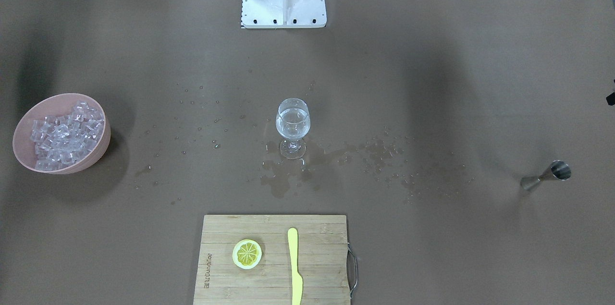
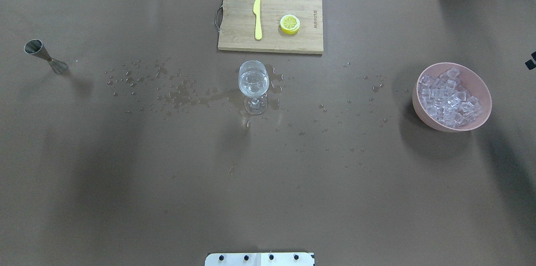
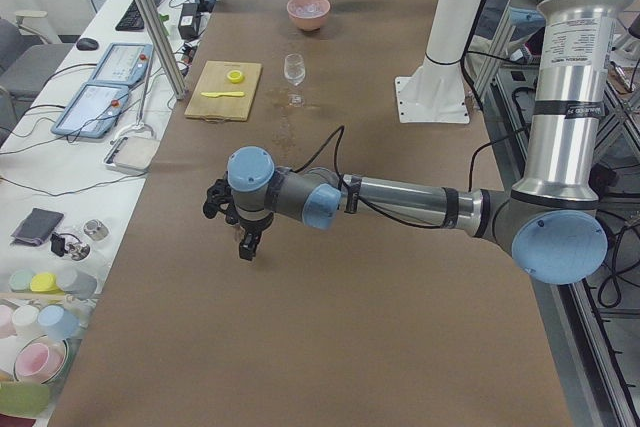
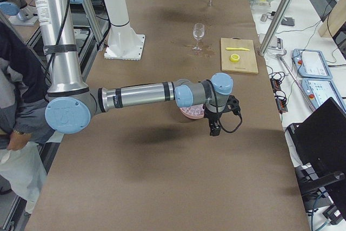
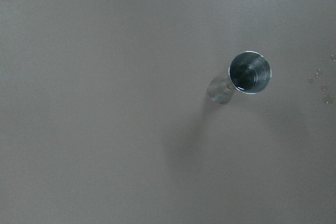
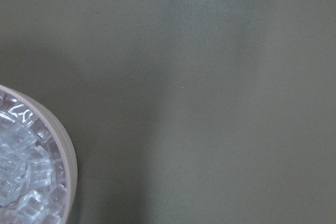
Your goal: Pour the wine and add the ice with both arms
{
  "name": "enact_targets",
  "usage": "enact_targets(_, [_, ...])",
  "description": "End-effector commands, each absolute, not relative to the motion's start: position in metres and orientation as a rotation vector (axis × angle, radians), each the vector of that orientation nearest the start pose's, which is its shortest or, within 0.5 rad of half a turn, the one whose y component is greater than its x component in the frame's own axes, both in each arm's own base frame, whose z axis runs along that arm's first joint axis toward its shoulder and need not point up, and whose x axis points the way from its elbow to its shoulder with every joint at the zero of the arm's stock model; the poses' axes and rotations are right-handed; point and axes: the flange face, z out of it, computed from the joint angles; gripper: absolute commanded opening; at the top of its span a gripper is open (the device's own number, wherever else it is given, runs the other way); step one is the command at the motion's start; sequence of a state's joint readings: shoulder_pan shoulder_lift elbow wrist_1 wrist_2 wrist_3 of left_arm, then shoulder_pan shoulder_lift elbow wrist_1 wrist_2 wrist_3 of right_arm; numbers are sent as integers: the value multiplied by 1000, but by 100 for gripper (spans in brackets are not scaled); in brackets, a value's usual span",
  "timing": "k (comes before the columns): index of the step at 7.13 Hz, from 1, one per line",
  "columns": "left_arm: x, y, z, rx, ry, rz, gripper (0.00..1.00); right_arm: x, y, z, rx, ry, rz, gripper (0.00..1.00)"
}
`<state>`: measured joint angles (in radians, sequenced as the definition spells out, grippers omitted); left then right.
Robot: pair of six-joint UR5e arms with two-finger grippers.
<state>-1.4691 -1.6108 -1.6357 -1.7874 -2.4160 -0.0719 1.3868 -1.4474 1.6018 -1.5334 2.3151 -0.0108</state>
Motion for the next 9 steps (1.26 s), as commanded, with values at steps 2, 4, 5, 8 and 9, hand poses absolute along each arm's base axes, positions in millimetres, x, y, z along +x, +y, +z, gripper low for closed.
enact_targets(2, [-5,-518,577,319,860,200,98,-39,-552,570,125,-778,-263,100])
enact_targets(4, [-5,-516,572,326,877,156,98,-39,-552,569,126,-778,-264,100])
enact_targets(5, [-5,-516,567,351,890,130,98,-39,-552,570,124,-778,-263,100])
enact_targets(8, [-6,-500,580,481,922,131,98,-39,-553,568,127,-782,-266,100])
enact_targets(9, [-7,-494,605,534,927,150,98,-39,-553,569,125,-782,-264,100])
